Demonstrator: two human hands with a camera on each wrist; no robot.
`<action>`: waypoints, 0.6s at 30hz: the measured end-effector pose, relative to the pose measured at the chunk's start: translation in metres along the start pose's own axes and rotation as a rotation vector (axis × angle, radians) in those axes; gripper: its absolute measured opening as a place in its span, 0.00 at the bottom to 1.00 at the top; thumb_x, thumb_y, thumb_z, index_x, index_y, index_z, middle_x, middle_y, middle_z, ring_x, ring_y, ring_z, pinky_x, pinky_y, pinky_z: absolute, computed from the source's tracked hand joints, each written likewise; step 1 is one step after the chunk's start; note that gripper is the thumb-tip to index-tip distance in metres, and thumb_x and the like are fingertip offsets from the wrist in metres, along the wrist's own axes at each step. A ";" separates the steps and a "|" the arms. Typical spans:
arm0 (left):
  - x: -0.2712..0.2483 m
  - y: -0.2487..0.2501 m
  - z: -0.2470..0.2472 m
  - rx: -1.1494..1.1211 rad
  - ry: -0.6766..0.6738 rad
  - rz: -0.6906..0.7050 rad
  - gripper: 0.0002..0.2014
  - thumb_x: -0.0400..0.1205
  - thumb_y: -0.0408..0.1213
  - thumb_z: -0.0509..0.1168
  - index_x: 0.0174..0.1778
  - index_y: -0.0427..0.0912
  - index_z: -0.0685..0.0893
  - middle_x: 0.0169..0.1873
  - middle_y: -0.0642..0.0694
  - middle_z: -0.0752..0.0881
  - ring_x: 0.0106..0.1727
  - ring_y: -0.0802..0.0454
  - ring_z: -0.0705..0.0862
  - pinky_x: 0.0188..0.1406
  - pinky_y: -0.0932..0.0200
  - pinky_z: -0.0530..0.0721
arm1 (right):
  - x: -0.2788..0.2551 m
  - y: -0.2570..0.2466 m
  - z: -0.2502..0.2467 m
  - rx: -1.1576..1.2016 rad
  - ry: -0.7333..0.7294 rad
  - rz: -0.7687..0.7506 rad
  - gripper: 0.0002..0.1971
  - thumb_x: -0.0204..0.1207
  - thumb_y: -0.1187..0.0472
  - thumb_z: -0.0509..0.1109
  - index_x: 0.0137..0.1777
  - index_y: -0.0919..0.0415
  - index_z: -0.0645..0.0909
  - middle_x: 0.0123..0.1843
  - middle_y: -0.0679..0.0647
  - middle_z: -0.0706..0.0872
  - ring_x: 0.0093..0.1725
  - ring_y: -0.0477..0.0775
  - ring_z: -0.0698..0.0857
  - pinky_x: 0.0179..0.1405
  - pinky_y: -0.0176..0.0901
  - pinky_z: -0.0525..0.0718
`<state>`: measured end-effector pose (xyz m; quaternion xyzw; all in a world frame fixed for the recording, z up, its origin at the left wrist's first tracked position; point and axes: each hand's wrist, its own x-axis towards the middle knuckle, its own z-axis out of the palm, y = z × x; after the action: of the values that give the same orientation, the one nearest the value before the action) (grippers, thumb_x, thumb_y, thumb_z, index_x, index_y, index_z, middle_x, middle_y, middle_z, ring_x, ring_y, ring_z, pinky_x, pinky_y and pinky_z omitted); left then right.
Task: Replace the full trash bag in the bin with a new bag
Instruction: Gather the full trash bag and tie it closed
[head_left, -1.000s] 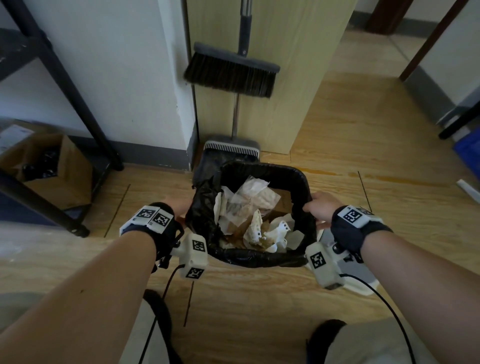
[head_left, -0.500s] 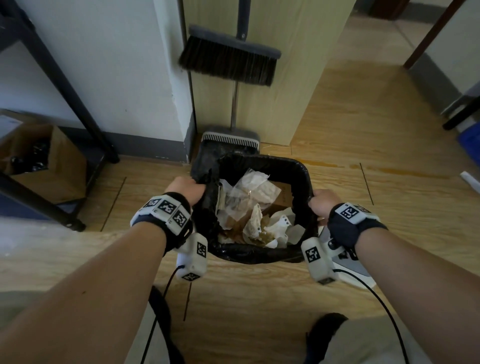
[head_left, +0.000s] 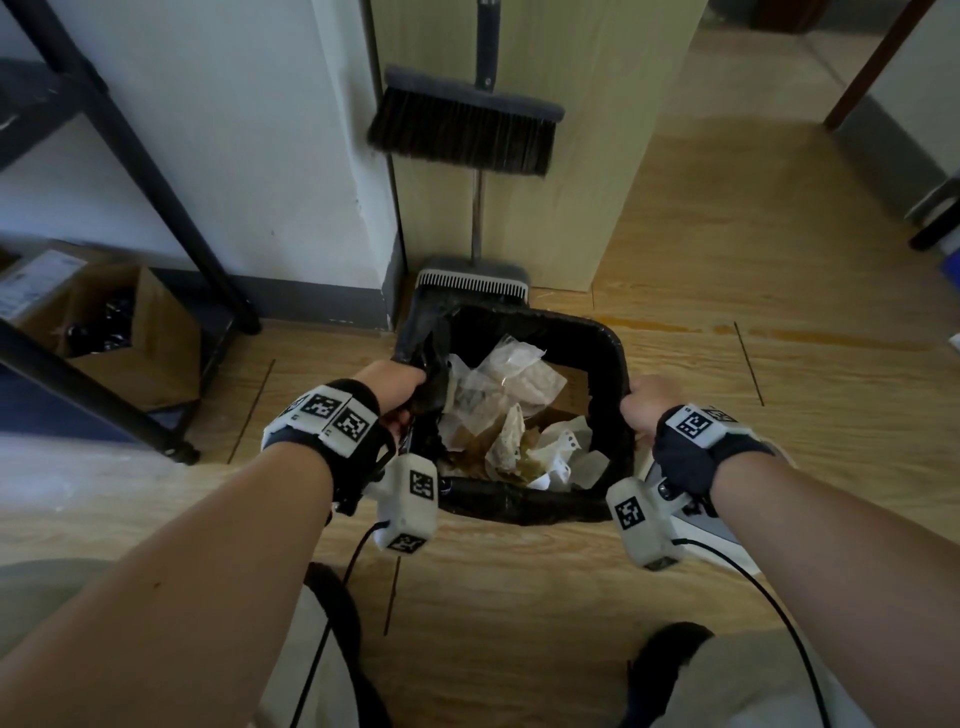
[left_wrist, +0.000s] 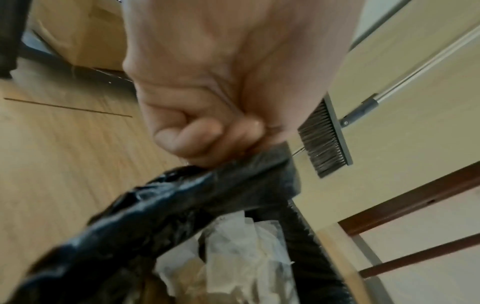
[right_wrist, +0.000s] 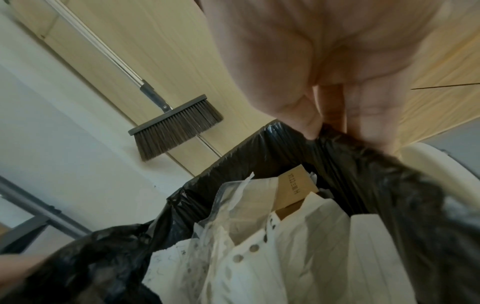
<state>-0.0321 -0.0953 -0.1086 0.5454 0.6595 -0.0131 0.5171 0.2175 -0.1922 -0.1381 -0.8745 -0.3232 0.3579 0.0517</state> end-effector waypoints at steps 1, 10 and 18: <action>-0.002 0.000 0.000 0.059 0.019 0.026 0.13 0.85 0.36 0.54 0.35 0.36 0.74 0.23 0.43 0.75 0.10 0.54 0.75 0.09 0.69 0.68 | -0.001 -0.001 0.000 -0.013 0.001 0.001 0.14 0.80 0.68 0.57 0.58 0.74 0.81 0.55 0.69 0.87 0.44 0.62 0.82 0.41 0.48 0.79; -0.012 -0.019 -0.004 0.408 -0.146 -0.140 0.19 0.85 0.27 0.54 0.26 0.34 0.73 0.04 0.45 0.74 0.03 0.56 0.70 0.06 0.74 0.64 | -0.010 -0.008 -0.004 -0.136 0.076 0.034 0.20 0.83 0.65 0.58 0.27 0.62 0.69 0.26 0.57 0.70 0.24 0.52 0.69 0.21 0.38 0.65; -0.008 -0.030 -0.005 0.362 -0.234 -0.091 0.18 0.86 0.29 0.55 0.29 0.41 0.77 0.28 0.40 0.87 0.14 0.64 0.79 0.15 0.71 0.76 | -0.011 -0.009 -0.003 -0.161 0.078 0.028 0.17 0.83 0.64 0.59 0.29 0.65 0.70 0.28 0.58 0.74 0.25 0.53 0.73 0.21 0.39 0.69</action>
<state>-0.0586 -0.1105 -0.1169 0.5936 0.6059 -0.2180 0.4828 0.2090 -0.1909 -0.1267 -0.8936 -0.3364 0.2971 -0.0112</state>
